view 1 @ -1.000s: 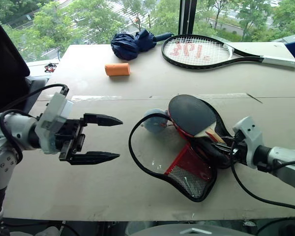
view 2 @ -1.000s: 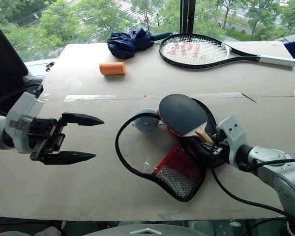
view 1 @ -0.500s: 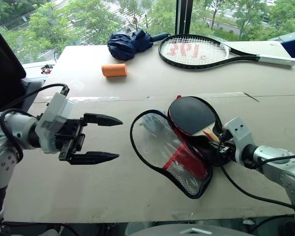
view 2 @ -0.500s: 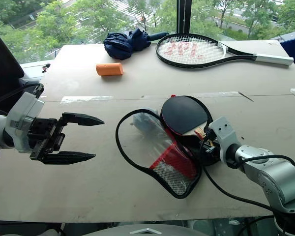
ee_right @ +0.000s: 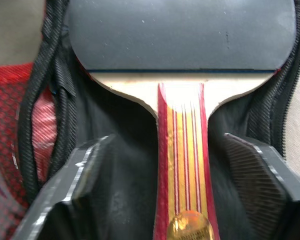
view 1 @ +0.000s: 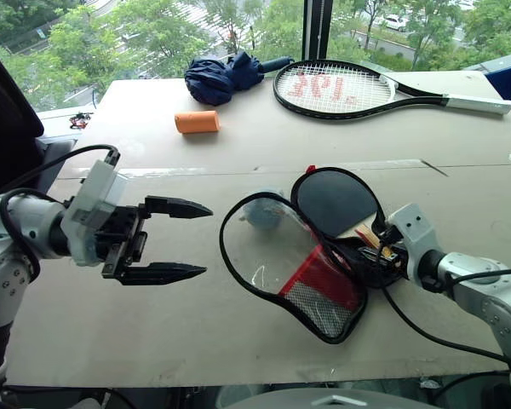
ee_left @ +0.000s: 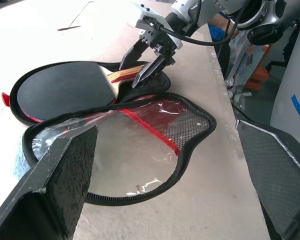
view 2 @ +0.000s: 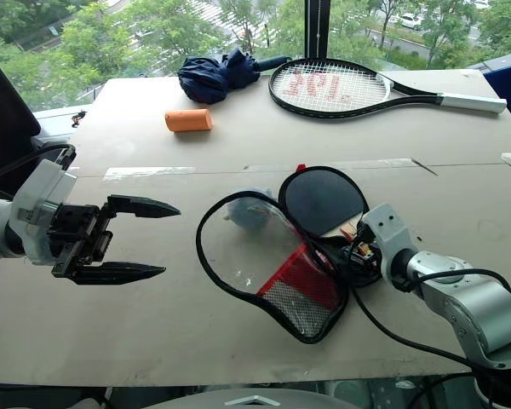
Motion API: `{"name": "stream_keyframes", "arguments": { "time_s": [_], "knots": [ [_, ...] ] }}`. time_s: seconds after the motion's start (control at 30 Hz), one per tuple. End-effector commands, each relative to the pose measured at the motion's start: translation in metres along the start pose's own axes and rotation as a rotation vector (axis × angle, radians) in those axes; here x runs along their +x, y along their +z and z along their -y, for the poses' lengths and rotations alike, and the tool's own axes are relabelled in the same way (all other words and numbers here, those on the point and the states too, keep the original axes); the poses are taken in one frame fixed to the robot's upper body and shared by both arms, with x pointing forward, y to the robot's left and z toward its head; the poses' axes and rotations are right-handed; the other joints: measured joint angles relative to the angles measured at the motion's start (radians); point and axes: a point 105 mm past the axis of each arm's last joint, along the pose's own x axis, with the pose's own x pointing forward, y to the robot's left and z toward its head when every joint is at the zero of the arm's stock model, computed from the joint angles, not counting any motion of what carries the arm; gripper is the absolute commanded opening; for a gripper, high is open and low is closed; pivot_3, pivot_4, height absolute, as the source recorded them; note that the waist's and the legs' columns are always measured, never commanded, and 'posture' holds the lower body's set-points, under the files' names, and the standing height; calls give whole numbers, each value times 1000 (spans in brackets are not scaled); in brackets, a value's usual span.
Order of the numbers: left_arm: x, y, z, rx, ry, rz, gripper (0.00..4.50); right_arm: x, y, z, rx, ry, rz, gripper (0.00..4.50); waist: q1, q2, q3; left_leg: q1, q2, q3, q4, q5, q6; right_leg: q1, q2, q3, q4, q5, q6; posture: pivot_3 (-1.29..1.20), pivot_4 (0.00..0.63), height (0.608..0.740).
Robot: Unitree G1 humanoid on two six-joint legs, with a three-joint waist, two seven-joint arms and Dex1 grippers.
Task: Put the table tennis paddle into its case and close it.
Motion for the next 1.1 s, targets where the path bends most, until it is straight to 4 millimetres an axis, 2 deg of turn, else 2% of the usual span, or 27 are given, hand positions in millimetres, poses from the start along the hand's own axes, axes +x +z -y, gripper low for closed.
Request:
{"name": "stream_keyframes", "arguments": {
  "time_s": [0.03, 0.13, 0.27, 0.3, 0.43, 0.5, 0.53, 0.63, 0.7, 0.83, 0.97, 1.1],
  "knots": [
    [0, 4, 3, 14, -5, -5, 4500, -11, 19, 0, -24, 23, 98, 4472, 0, 0, 0, 0, 0, 0, 0, 0, 0, 0, 0, 0, 0, 0, 0, 0, 150, 740],
    [5, 0, 9, -31, -7, -11, 4500, -23, 30, 4, -20, 56, 170, 4472, 0, 0, 0, 0, 0, 0, 0, 0, 0, 0, 0, 0, 0, 0, 0, 0, 150, 740],
    [16, -18, 18, -100, -2, -17, 4500, -43, 45, 19, -14, 60, 355, 4472, 1, 0, 0, 0, 0, 0, 0, 0, 0, 0, 0, 1, 0, 0, 0, 0, 150, 740],
    [17, -24, 21, -126, 5, -13, 4500, -48, 44, 21, -29, 71, 380, 4472, 1, 0, 0, 0, 0, 0, 0, 0, 0, 0, 0, 1, 0, 0, 0, 0, 150, 740],
    [15, -57, 32, -168, 30, -66, 4500, -63, 20, 30, -95, 98, 387, 4472, 2, 0, 0, 1, 0, 1, -1, 0, 0, 0, 0, 1, 0, 0, 0, 0, 150, 740],
    [18, -79, 37, -187, 58, -97, 4500, -73, 8, 43, -122, 52, 413, 4472, 3, 0, 0, 1, 0, 2, 0, 0, 0, 1, 0, 1, 1, 0, 0, 0, 150, 740],
    [21, -89, 40, -185, 71, -109, 4500, -79, 4, 46, -116, 58, 452, 4472, 5, 0, 0, 2, 0, 2, 0, 0, 0, 1, 0, 2, 1, 0, 0, 0, 150, 740],
    [40, -110, 48, -152, 76, -106, 4500, -96, -21, 46, -60, 181, 428, 4472, 10, 1, -1, 5, 0, 3, 0, -1, 1, 5, 0, 3, 1, 0, 0, 0, 150, 740],
    [52, -123, 39, -119, 118, -117, 4500, -113, -29, 43, -81, 267, 463, 4472, 18, 0, -1, 6, 0, 2, 0, -1, 2, 6, 0, 2, 0, 0, 0, 0, 150, 740],
    [71, -133, 19, -68, 177, -91, 4500, -134, -40, 49, -113, 296, 474, 4472, 27, 1, -2, 7, 0, 2, 1, -3, 5, 8, 0, 1, 0, 1, -1, 0, 150, 740],
    [83, -137, 1, -49, 196, -62, 4500, -159, -33, 44, -202, 392, 610, 4472, 27, 1, -2, 7, 0, 2, 1, -3, 5, 8, 0, 1, 1, 1, -1, 0, 150, 740],
    [94, -131, -5, -32, 141, -28, 4500, -172, -38, 49, -261, 401, 545, 4472, 26, 1, -2, 7, 1, 2, 1, -3, 5, 8, 0, 1, 1, 1, 0, 0, 150, 740]
  ]
}}
